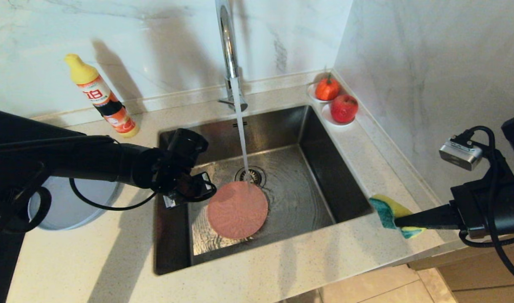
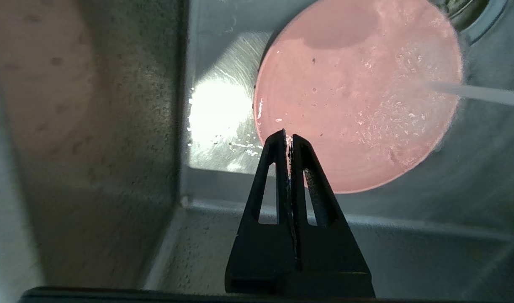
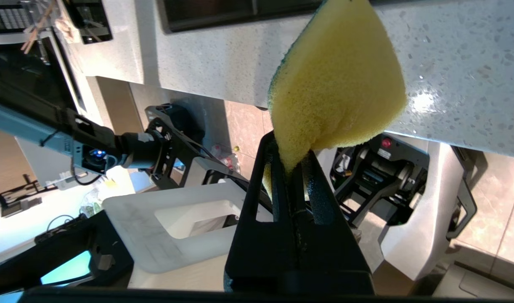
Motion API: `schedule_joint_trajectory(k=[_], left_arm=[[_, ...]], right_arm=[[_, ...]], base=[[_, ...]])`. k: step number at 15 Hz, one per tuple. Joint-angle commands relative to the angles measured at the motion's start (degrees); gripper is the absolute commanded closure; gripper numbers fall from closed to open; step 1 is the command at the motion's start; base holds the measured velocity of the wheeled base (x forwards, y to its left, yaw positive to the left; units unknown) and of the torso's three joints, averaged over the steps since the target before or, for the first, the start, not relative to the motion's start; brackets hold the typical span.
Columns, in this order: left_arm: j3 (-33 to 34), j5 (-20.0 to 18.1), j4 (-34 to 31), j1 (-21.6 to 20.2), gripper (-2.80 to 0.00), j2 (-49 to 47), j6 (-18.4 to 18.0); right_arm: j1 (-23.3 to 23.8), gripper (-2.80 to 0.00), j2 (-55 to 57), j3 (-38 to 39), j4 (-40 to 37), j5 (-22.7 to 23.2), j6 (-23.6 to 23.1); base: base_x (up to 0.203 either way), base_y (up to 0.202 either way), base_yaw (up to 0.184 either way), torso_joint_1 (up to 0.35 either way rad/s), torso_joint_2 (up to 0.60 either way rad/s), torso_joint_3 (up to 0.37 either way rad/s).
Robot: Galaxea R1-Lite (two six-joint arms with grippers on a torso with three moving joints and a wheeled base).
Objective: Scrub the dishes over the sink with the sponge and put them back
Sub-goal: Rinse the plate
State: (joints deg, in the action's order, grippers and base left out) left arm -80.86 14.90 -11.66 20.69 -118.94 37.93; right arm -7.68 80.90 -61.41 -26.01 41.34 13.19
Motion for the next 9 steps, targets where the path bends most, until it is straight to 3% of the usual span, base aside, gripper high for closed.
schedule_joint_trajectory(k=[1,9], left_arm=[[-0.93,0.12,0.06,-0.03,0.00,-2.27,0.17],[-6.52,0.07,-0.51,-0.12,0.00,-5.27,-0.49]], right_arm=[[0.03,0.00,0.42,0.08,-0.18,0.60,0.10],[5.00,0.00,2.10,1.59,3.58,8.31,0.34]], base=[[0.000,0.000,0.000,0.000,0.00,0.000],[0.000,0.000,0.000,0.000,0.00,0.000]])
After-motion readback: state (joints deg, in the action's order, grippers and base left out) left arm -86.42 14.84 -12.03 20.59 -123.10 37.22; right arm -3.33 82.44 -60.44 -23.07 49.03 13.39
